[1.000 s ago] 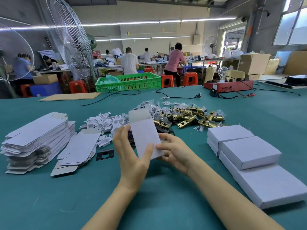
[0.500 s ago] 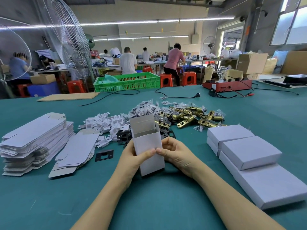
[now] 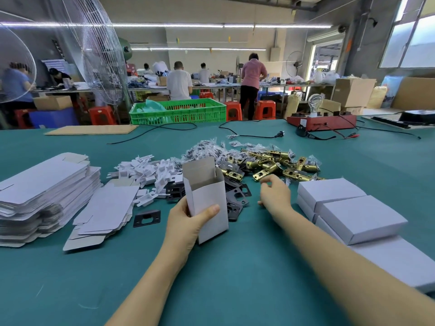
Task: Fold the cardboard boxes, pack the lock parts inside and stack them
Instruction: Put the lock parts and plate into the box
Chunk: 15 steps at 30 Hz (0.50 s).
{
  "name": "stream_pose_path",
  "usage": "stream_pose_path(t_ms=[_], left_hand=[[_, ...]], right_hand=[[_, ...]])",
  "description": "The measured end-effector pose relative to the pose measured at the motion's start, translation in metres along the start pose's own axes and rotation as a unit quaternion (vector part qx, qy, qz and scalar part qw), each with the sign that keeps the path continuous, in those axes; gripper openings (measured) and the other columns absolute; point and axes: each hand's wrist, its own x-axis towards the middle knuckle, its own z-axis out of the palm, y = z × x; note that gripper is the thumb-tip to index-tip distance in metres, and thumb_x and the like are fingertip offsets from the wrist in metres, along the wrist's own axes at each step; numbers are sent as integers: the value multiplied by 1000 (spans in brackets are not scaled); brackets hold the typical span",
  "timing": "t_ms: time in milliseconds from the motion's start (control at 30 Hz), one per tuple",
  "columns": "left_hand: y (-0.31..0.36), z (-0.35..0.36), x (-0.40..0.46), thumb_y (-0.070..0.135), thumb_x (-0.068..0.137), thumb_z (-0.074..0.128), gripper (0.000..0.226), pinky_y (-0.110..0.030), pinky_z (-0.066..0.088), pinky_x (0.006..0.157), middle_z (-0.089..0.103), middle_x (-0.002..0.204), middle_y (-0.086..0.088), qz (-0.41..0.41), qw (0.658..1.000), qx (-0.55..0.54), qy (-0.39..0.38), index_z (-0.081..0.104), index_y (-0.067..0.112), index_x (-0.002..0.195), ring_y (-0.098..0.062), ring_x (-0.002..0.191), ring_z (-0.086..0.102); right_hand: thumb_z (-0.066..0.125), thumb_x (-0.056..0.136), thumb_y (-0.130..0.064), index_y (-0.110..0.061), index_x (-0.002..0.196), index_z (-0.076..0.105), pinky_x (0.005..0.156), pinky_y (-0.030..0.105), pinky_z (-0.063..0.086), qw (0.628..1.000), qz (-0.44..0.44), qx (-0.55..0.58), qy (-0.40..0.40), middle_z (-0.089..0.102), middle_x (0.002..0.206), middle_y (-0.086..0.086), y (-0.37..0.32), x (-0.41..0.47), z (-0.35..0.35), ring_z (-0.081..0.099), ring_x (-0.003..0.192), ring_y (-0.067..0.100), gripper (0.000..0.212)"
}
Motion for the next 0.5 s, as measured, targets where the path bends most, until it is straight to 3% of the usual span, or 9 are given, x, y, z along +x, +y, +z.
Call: stream_pose_path(t_ms=[100, 200, 333, 500], left_hand=[[-1, -1, 2, 14, 71, 85, 35, -16, 54, 59, 75, 89, 13, 0, 1000, -4, -4, 68, 25, 100, -6, 78, 71], [-2, -2, 4, 13, 71, 84, 34, -16, 54, 61, 75, 90, 11, 4, 1000, -4, -8, 69, 25, 99, -7, 80, 71], [-2, -3, 5, 12, 71, 84, 33, -15, 54, 61, 76, 90, 11, 6, 1000, -6, -13, 70, 25, 98, -7, 79, 72], [-2, -5, 5, 12, 72, 84, 34, -16, 54, 62, 76, 91, 10, 3, 1000, -14, -14, 69, 26, 98, -8, 81, 72]], right_hand=[[33, 98, -10, -21, 136, 46, 73, 33, 42, 967, -76, -235, -53, 45, 128, 20, -3, 24, 5, 52, 87, 32, 42], [33, 101, -21, -29, 146, 32, 75, 35, 41, 930, -88, -346, -86, 33, 141, 22, -6, 38, 11, 53, 101, 39, 46], [35, 100, -36, -25, 147, 29, 85, 40, 43, 906, -68, -403, -110, 34, 142, 25, -10, 49, 17, 49, 117, 43, 48], [41, 101, -32, -10, 127, 42, 76, 37, 40, 921, -63, -376, -76, 45, 127, 25, -11, 45, 17, 52, 104, 40, 34]])
